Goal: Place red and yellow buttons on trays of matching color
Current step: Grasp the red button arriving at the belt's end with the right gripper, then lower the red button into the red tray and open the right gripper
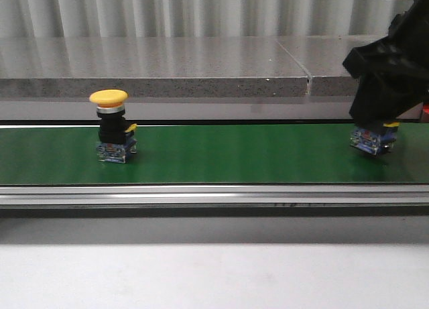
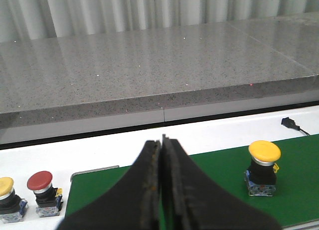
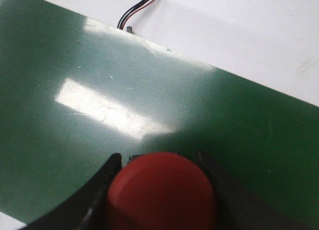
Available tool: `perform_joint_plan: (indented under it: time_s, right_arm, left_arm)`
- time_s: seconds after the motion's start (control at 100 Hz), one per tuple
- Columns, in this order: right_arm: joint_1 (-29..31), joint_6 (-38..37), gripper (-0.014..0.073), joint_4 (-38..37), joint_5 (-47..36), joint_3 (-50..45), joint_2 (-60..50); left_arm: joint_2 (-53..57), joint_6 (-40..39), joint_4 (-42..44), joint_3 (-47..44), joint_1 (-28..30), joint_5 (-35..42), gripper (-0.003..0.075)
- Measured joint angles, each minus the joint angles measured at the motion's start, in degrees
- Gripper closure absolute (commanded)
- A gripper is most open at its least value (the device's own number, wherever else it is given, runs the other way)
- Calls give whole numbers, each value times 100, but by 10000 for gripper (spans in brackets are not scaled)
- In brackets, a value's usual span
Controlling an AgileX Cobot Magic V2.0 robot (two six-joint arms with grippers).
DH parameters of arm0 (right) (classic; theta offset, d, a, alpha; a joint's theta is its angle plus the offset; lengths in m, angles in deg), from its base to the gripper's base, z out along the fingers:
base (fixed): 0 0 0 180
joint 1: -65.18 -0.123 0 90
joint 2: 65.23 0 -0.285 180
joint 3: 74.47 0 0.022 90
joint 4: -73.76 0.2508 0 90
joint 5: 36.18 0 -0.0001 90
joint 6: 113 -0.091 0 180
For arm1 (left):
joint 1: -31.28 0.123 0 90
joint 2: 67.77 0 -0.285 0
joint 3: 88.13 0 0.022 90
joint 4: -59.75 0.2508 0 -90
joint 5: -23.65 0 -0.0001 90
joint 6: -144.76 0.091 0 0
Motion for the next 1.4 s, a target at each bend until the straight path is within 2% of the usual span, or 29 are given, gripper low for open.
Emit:
perform_joint_plan:
  time_s: [0.14, 0.32, 0.54, 0.75, 0.97, 1.4]
  right_arm:
    - [509, 0, 495, 0, 773, 572, -35]
    - [1645, 0, 495, 0, 1336, 1399, -138]
    - [3172, -11, 495, 0, 1306, 1939, -79]
    - [4224, -10, 495, 0, 953, 2035, 509]
    - [4545, -10, 495, 25, 333, 2073, 1412]
    - [4545, -10, 495, 106, 360, 3021, 2771]
  left_arm:
    - [0, 0, 0, 0, 0, 0, 740]
    - [0, 0, 0, 0, 0, 0, 740]
    - [0, 0, 0, 0, 0, 0, 740]
    - [0, 0, 0, 0, 0, 0, 740]
    - [0, 0, 0, 0, 0, 0, 740]
    - [0, 0, 0, 0, 0, 0, 740]
